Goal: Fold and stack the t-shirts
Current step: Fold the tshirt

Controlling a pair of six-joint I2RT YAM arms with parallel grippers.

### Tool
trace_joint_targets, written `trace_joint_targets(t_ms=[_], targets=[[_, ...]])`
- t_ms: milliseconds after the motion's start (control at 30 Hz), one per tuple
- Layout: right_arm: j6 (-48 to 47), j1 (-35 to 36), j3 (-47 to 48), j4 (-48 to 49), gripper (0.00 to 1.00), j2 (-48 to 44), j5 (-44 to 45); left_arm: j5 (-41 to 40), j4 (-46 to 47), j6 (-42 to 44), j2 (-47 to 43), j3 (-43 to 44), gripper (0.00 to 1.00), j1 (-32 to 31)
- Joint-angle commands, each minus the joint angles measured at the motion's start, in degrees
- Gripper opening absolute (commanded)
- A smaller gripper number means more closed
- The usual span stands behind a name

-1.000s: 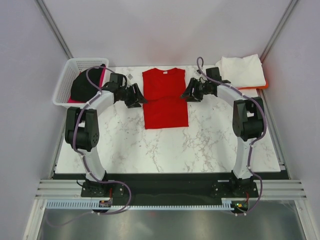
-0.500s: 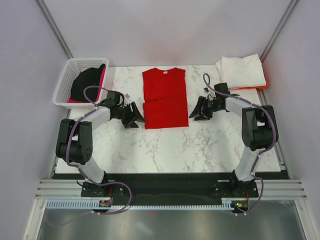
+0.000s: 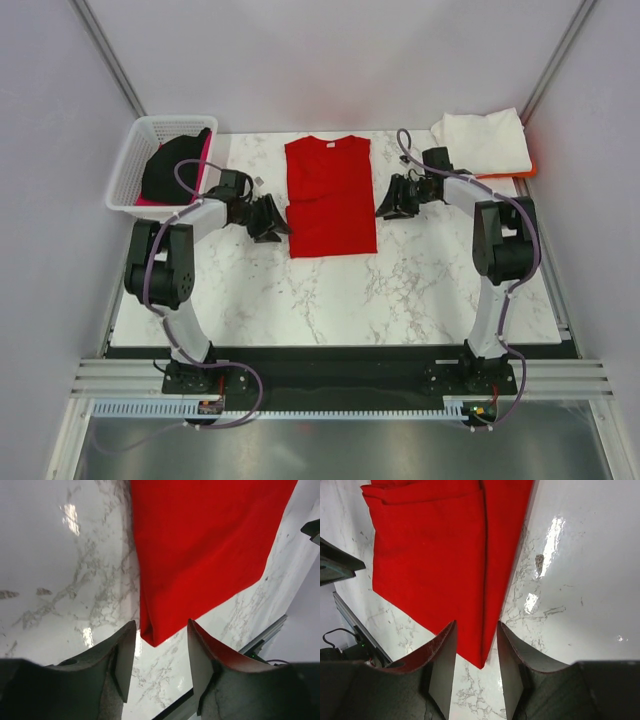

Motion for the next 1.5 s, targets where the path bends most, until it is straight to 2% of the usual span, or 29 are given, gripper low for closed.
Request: trace_joint_targets(t_ms=[0,200,367,533,833,1167,1467], targets=[[-1.86,0.36,4.67,1.99,0.45,2.84,-0.02,-2.48,1.33,4.44,3.10,5.64,0.51,0.45],[-2.92,1.58,15.82,2.61,0.43,9.52,-0.02,-3.97,0.36,7.96,11.00,18.72,0.48,0.45],[-3.79,3.25,22.08,3.13,0.43,14.88,0.86,-7.66,0.01,10.77,15.24,23.92,0.48,0.36],[-4.76,4.57,25.78,3.31,0.44,17.70,1.83,-7.84,0.62,11.56,18.49,27.17,0.47,0.45],[-5.03,6.24,26.66,3.31,0.44,19.81,4.02,-7.49,0.98,11.83,20.16,28.41,0.44,0.36],[-6.26,6.33,27.10,3.22,0.43,18.76,6.40,-6.96,1.33,12.36,20.60,28.41,0.37,0.36],[-6.78,5.98,27.45,3.22,0.43,18.58,7.19,-6.88,0.45,13.32,20.69,27.09,0.40,0.27]])
